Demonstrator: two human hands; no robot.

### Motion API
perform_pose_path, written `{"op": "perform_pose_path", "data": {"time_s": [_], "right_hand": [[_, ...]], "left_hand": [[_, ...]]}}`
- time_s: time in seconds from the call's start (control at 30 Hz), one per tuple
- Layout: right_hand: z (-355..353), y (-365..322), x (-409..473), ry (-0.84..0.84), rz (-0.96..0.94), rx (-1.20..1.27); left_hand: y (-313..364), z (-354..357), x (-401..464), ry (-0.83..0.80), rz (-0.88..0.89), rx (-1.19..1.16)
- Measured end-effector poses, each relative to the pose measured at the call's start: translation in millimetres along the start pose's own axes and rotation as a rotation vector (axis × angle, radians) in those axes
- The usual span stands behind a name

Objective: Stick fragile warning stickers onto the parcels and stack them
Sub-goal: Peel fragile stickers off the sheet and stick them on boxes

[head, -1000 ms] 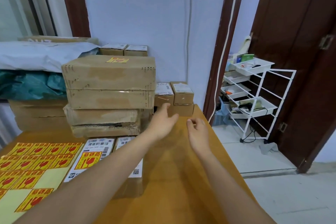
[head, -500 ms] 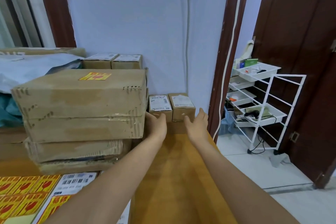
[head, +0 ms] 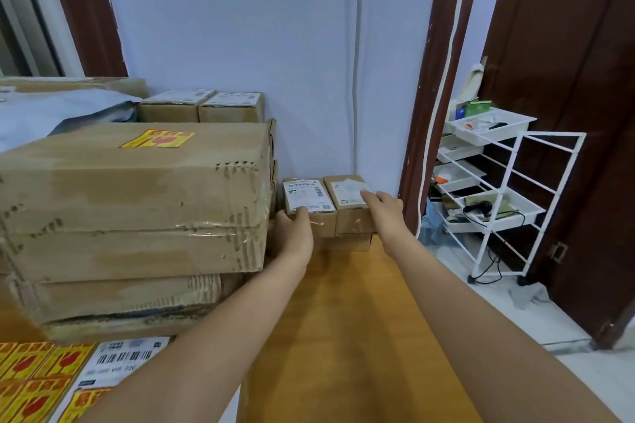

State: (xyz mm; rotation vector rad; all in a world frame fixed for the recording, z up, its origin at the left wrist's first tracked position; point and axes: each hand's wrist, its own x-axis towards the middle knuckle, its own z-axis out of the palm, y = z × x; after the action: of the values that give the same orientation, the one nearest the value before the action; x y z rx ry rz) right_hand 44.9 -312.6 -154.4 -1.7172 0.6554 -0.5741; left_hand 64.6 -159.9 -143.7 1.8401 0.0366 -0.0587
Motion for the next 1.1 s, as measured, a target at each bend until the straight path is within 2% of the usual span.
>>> {"op": "perform_pose_path", "data": {"time_s": [0.27,0.43,0.7,0.97,1.1], "right_hand": [[-19.9,8.7,-30.9,0.026,0.028,0.200],[-42.3,14.9,-69.4,0.081,0.049,0.252],[-81.0,19.5,-143.6,0.143,0.015,0.269],[-103.0,11.0,-217.6,0.142,-0.018,0.286],[-104.0,-3.4,-274.5,0.124,-0.042,0.347]], "left_hand": [[-7.2,-8.4,-21.5,-0.108,0.096,-0.031],[-7.0,-20.0,-51.7,-0.215,0.070,-0.064],[-25.7,-45.9,-110.3,-0.341,0.141,-0.031],[-42.2,-87.1,-156.7,-0.483,0.067,-0.094],[-40.8,-124.8,-188.4,-0.531,0.053,-0.204]]}}
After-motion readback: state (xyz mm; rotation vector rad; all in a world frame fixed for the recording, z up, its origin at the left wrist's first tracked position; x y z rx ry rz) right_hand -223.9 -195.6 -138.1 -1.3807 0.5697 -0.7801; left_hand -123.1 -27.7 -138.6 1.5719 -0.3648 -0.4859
